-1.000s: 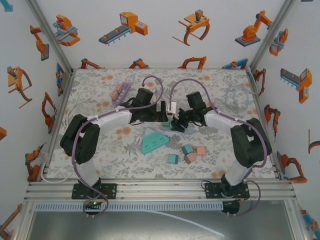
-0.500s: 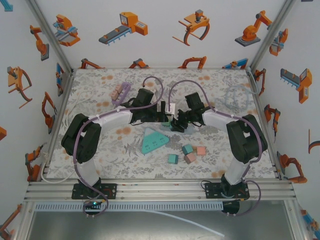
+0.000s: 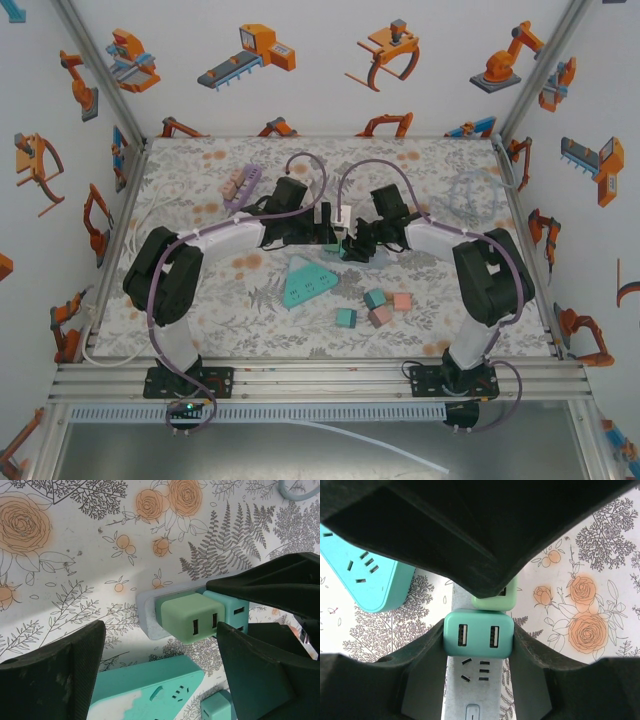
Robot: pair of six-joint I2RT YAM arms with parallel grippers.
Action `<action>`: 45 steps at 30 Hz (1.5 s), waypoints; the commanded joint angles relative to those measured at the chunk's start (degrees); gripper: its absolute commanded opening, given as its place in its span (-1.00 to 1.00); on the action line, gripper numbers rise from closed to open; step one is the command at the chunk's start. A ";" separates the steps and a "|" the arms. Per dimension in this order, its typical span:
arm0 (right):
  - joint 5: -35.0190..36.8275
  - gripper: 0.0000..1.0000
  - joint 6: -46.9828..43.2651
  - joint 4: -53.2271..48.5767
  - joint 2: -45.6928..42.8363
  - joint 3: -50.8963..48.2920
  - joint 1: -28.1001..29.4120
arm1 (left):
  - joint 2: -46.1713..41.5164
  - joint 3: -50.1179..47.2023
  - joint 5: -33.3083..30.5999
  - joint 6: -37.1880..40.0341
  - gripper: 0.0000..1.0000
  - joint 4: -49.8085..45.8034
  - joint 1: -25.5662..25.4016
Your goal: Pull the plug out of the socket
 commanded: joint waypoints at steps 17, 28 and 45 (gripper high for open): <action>-3.75 -0.72 4.65 6.09 -8.41 -0.56 1.66 | 3.81 -5.69 -8.70 3.53 0.47 -10.43 0.44; -3.51 -0.81 4.72 6.66 -8.12 -0.08 1.75 | 3.98 -5.83 -8.73 4.61 0.46 -11.48 0.36; -4.07 -0.94 10.01 13.84 -7.12 1.16 1.86 | 9.84 -2.31 -1.35 9.97 0.37 -17.50 -1.59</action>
